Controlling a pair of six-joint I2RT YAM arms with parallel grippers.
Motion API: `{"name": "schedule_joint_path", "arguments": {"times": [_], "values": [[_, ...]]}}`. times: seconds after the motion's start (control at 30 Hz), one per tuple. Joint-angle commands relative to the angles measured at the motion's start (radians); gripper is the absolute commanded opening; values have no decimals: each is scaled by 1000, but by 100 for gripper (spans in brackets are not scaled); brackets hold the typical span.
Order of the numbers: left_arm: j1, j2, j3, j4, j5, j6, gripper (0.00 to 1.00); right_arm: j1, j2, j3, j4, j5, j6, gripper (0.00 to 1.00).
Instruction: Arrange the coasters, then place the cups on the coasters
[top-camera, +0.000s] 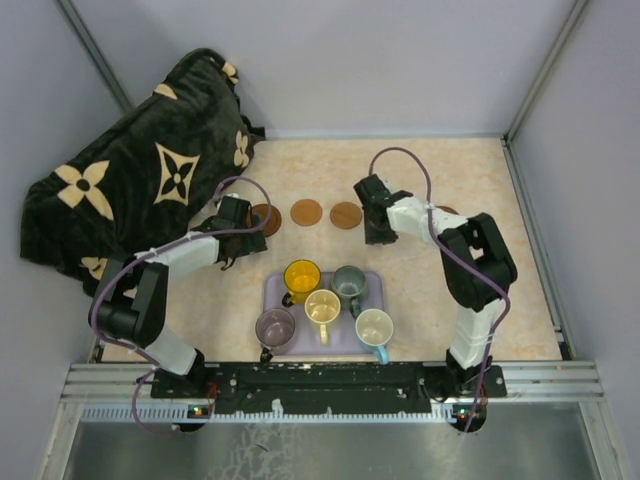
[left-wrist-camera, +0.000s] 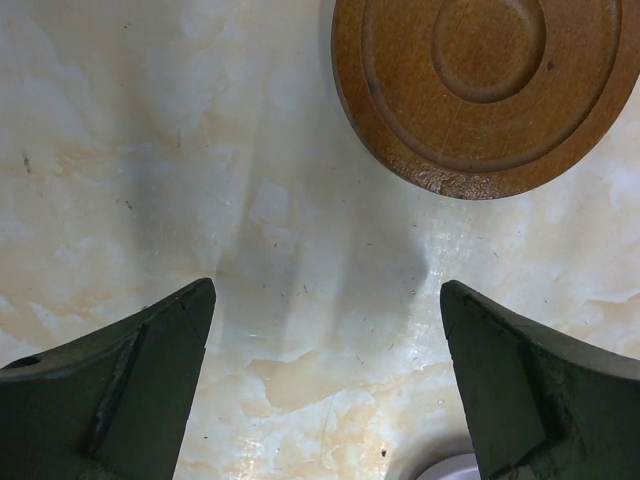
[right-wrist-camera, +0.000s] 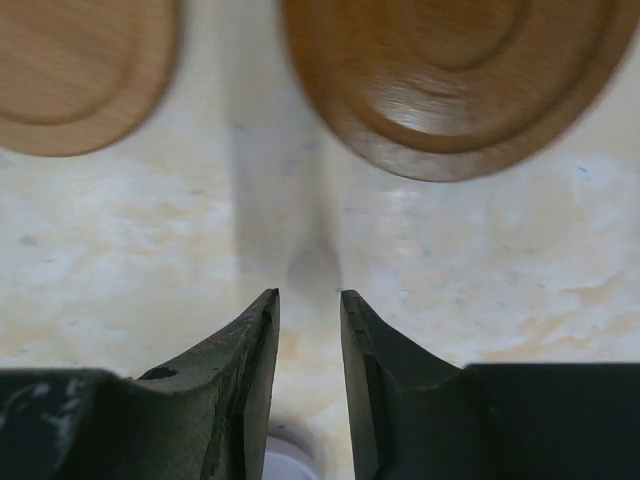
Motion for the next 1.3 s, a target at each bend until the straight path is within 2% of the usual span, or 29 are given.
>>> {"name": "schedule_joint_path", "arguments": {"times": [0.0,0.3,0.43,0.67,1.1,1.27], "values": [[-2,-8,8,22,2,2,100,-106,-117,-66,-22,64,47,32],[-2,-18,-17,45,11,6,100,-300,-287,-171,-82,107,78,32],[-2,-26,-21,46,9,8,100,-363,-315,-205,-122,138,111,32],[-2,-45,-29,43,-5,16,100,-499,-311,-253,-115,88,118,31],[1,-34,-21,34,-15,12,100,-525,-240,-246,-69,70,109,31],[2,-33,-23,30,-17,12,100,-543,-155,-220,-46,83,106,31]]}}
